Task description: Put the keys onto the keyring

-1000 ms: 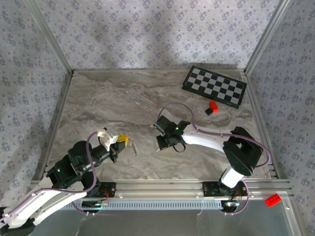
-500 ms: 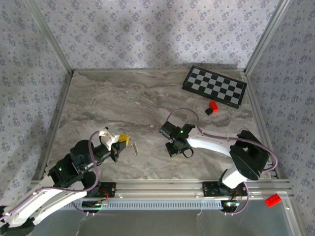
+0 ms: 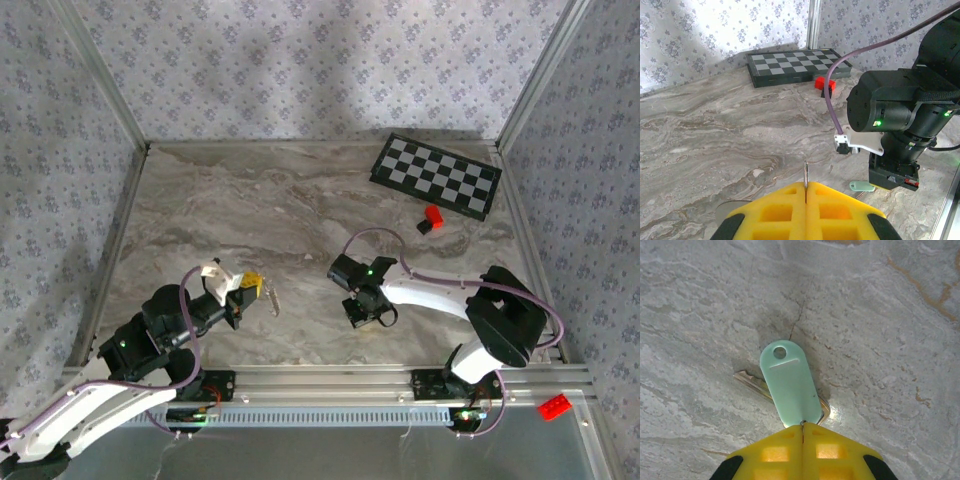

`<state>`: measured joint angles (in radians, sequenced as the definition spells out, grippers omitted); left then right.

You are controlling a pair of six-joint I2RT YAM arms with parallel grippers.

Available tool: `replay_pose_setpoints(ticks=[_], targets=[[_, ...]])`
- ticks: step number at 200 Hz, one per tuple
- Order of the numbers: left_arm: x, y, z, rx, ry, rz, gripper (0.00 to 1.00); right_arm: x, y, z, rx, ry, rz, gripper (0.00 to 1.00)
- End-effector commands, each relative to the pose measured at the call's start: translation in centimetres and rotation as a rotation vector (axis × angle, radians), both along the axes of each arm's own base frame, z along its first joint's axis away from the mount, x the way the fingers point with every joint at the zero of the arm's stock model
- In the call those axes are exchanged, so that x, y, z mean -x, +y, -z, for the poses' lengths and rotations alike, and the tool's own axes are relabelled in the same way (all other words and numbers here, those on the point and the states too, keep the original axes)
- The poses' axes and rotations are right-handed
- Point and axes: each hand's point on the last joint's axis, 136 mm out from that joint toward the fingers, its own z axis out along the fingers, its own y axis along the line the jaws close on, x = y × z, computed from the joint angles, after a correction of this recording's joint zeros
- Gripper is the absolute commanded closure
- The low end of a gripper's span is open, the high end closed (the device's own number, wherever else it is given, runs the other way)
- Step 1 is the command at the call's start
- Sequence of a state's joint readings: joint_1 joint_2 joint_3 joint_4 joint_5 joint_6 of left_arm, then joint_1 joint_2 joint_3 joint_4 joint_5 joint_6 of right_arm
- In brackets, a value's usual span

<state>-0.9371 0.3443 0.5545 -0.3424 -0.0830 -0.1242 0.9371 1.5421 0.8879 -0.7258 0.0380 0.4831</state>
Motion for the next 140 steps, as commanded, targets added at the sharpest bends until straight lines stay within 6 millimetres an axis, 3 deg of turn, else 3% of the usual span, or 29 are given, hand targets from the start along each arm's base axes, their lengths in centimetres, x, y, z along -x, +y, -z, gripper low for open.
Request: replay_pose_setpoints(ticks=[1,16,76,93,140], targets=[[0.0,-0.5,-1.2,0.032,-0.031,0.015,1.00,0.2,-0.7,0.5,0.022,0.012,0.027,0.97],[0.1,-0.6,-1.4,0.032,-0.029,0.023,1.00,-0.1,-0.5,0.2,0.003,-0.004,0.032,0.93],[0.3,-0.7,-2.0,0.041,0.001,0.034,1.00,-1.0,-0.5,-2.1,-0.070,-0.113,0.059,0.59],[0.4,-0.8,-2.1,0.037,0.002,0.040,1.00,-0.7,-0.9,-2.4,-0.085,-0.129,0.066,0.49],[1.4,-2.6,-2.4,0.038,0.007,0.149,1.00,1.0,-2.6,-2.7,-0.158,-0.146,0.117,0.36]])
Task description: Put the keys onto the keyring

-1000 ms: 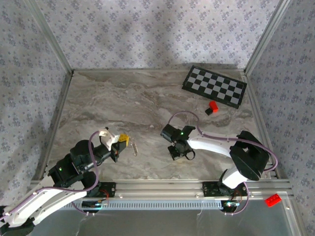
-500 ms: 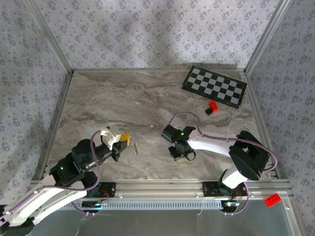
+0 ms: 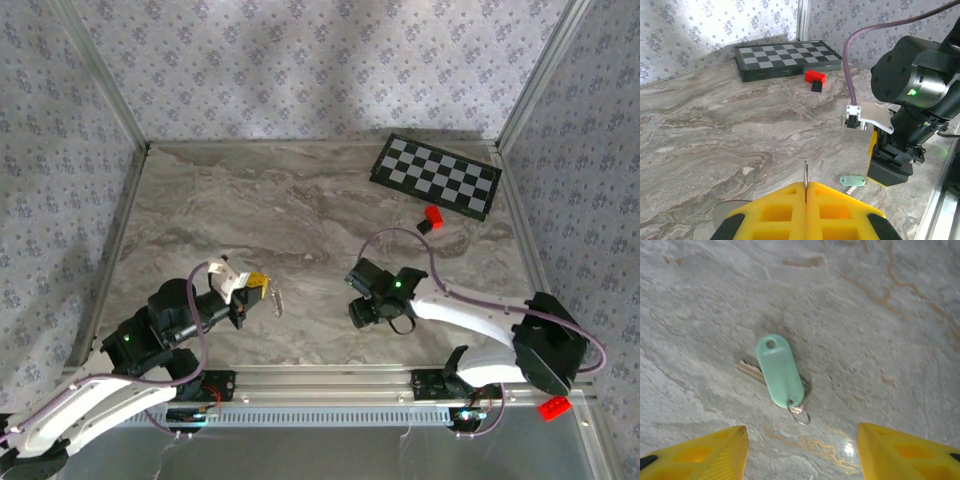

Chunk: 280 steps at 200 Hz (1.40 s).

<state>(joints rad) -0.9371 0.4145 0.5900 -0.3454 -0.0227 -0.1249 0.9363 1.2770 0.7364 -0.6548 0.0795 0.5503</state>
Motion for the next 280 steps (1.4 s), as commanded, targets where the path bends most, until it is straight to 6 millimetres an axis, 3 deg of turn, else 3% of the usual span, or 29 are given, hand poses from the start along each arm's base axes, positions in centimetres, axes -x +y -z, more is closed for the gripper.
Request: replay_pose_setpoints(ticks=[1,69,148,198,231,280], targets=[[1.1,-1.3,-2.4,0.063,-0.025,0.095,1.00,0.7,-1.0,-0.2,-0.026,-0.010,0.042,0.35],[2.2,-4.3,-2.7,0.106,0.002,0.242,1.00,1.6,-1.1,-0.5,-0.115,-0.029,0.037,0.27],[1.9,-5.3,-2.5,0.127,0.010,0.263,1.00,1.4,-0.5,0.8,-0.168,-0.018,0.029,0.14],[1.6,-4.8,-2.0,0.154,0.020,0.221,1.00,0.8,0.0,1.7,-0.177,-0.020,0.010,0.05],[1.6,-3.8,-1.8,0.135,0.012,0.190,1.00,0.6,0.3,2.2,-0.184,-0.011,-0.015,0.10],[1.6,-3.5,-1.6,0.100,0.008,0.182,1.00,0.4,0.8,3.9,-0.140,0.024,-0.032,0.32]])
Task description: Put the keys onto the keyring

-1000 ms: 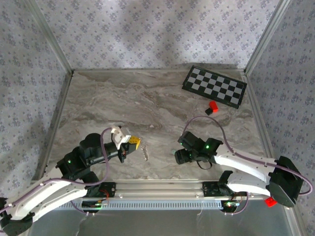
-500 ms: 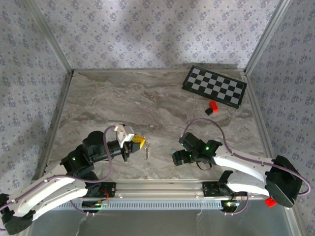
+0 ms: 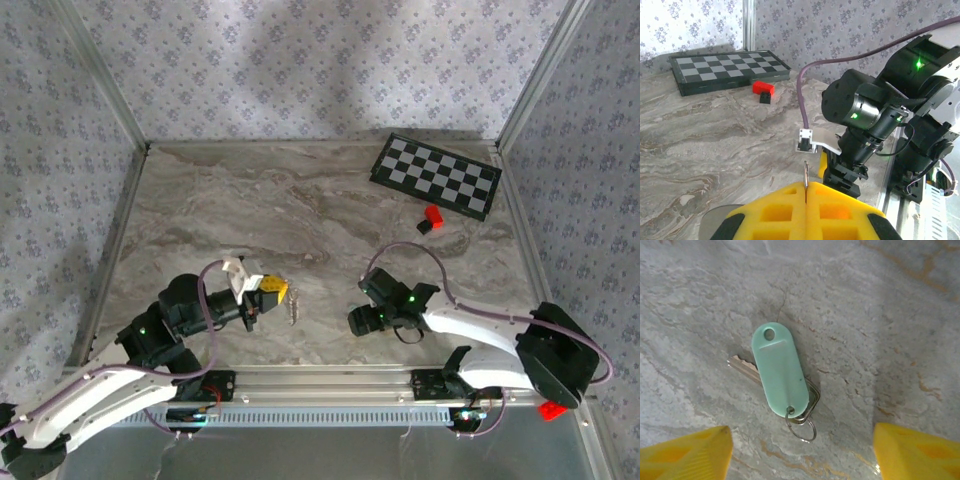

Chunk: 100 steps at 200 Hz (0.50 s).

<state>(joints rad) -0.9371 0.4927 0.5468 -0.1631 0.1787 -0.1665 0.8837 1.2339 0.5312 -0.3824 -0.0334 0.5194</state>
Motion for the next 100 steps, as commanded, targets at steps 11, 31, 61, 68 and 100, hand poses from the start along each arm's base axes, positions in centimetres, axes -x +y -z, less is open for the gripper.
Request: replay_pose_setpoints(ticks=[11,31,61,68,100], targets=[[-0.1,0.2,-1.0,0.000,-0.031,-0.007,1.00,-0.2,0.7,0.8,0.017,0.015,-0.025,0.37],[-0.2,0.2,-1.1,-0.006,-0.047,-0.012,1.00,-0.4,1.3,0.8,0.030,0.009,-0.033,0.47],[-0.2,0.1,-0.9,-0.021,-0.034,-0.004,1.00,0.3,2.4,1.2,0.058,0.026,-0.050,0.50],[-0.2,0.1,-0.8,-0.019,-0.034,-0.004,1.00,0.6,2.5,1.4,0.076,0.029,-0.056,0.49],[-0.5,-0.1,-0.6,-0.026,-0.029,-0.008,1.00,1.4,2.9,1.9,0.129,0.036,-0.078,0.53]])
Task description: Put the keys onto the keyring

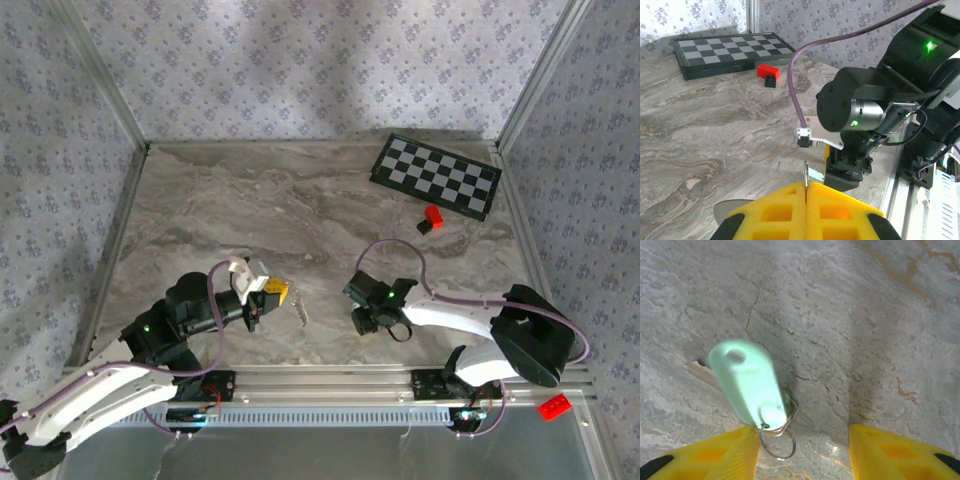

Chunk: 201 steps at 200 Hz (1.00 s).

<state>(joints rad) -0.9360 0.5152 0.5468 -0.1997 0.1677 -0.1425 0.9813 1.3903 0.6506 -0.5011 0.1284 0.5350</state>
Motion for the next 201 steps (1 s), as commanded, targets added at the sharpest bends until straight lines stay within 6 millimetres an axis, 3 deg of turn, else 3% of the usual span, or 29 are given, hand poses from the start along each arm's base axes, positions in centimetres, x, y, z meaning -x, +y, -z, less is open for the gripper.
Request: replay_pose_setpoints(ticks=[1,36,84,201], targets=[[-0.2,-0.1,-2.0,0.032,-0.040,-0.001,1.00,1.7,3.0,1.1,-0.080,0.070,-0.041,0.53],[-0.5,-0.3,-1.7,0.017,-0.028,-0.007,1.00,1.7,3.0,1.7,-0.060,0.060,-0.049,0.65],[-1.2,-0.8,-1.6,-0.019,-0.016,-0.017,1.00,1.5,2.5,1.7,-0.034,0.045,-0.051,0.72],[-1.9,-2.0,-1.4,-0.042,-0.019,-0.004,1.00,2.3,2.1,1.3,-0.055,0.031,-0.067,0.77]])
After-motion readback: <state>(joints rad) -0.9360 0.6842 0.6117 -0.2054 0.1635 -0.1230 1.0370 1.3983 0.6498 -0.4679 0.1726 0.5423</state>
